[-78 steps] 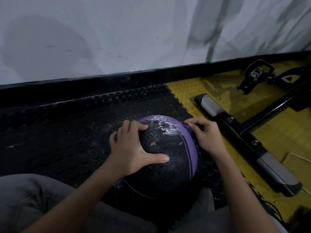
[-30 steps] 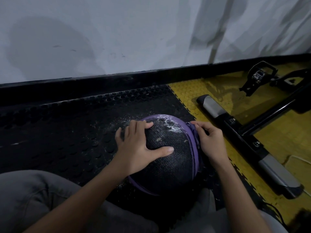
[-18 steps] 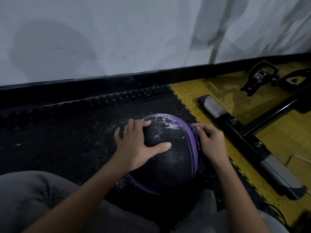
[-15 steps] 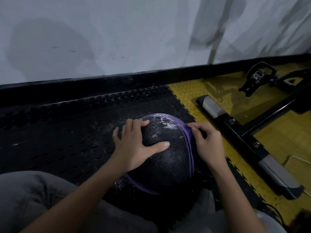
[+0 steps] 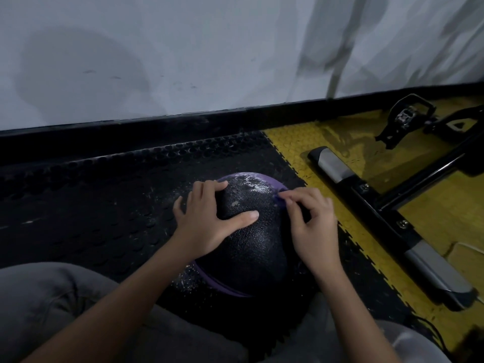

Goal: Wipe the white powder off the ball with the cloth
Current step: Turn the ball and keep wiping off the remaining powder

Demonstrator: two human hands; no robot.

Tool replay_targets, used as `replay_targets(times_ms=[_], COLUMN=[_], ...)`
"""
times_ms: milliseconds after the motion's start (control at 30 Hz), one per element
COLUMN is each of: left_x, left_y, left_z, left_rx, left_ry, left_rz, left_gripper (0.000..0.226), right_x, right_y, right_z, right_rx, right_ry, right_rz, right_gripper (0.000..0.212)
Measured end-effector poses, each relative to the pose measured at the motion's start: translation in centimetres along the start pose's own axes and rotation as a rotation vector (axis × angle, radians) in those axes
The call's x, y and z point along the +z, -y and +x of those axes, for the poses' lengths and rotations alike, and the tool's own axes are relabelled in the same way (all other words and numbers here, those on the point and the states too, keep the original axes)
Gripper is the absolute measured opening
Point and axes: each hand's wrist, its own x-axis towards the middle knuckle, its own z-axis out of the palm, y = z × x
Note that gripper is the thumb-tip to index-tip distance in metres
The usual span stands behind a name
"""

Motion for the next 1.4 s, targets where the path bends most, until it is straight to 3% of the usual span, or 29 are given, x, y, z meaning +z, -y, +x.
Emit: replay_targets(times_ms=[67, 133, 300, 333, 500, 600, 700, 833, 900, 1000, 1100, 1200, 1300, 1400], left_x=[-0.1, -0.3, -0.2, -0.2, -0.4, -1.1, -1.8, -1.3, -1.1, -1.1, -1.3, -1.5, -1.3, -0.9], left_y=[0.1, 0.2, 0.0, 0.0, -0.1, -0.3, -0.7, -1.0, -1.0, -0.9, -0.7, -0.8, -1.3, -1.3], left_z=[0.0, 0.2, 0.3, 0.3, 0.3, 0.3, 0.4, 0.4, 0.2, -0.1, -0.1, 0.1, 0.0, -0.2], left_rx=[-0.012, -0.010, 0.014, 0.015, -0.022, -0.067, -0.113, -0.095, -0.084, -0.079, -0.094, -0.100, -0.088, -0.054], left_ry=[-0.003, 0.013, 0.036, 0.032, 0.020, 0.058, 0.119, 0.116, 0.102, 0.082, 0.102, 0.137, 0.134, 0.109], left_rz=[-0.007, -0.026, -0.031, -0.035, -0.074, -0.099, -0.122, -0.115, -0.113, -0.131, -0.140, -0.160, -0.135, -0.107], left_gripper=[0.093, 0.093, 0.093, 0.093, 0.092, 0.089, 0.084, 0.085, 0.083, 0.075, 0.078, 0.084, 0.073, 0.081], right_x=[0.4, 0.4, -0.6, -0.6, 0.8, 1.3, 0.6, -0.7, -0.5, 0.5, 0.7, 0.1, -0.6, -0.7], right_y=[0.8, 0.5, -1.6, -1.5, 0.8, 1.7, 0.3, -1.4, -1.2, 0.2, 1.1, -0.3, -1.7, -1.3], right_z=[-0.5, 0.1, 1.8, 1.7, -0.7, -1.0, 0.1, 1.6, 1.2, -0.3, -0.5, 0.6, 1.8, 1.2], right_rx=[-0.099, -0.085, 0.361, 0.383, -0.012, -0.106, -0.060, 0.262, 0.202, -0.047, -0.193, -0.101, 0.145, 0.097], right_ry=[0.017, 0.022, -0.001, -0.003, -0.041, -0.027, -0.016, -0.009, -0.014, -0.027, 0.024, 0.011, -0.001, -0.003], right_rz=[-0.042, -0.002, 0.215, 0.217, 0.005, -0.023, 0.050, 0.152, 0.093, -0.057, -0.077, -0.002, 0.069, 0.037], right_gripper=[0.016, 0.016, 0.028, 0.028, 0.016, 0.018, 0.018, 0.033, 0.030, 0.015, 0.021, 0.017, 0.033, 0.030])
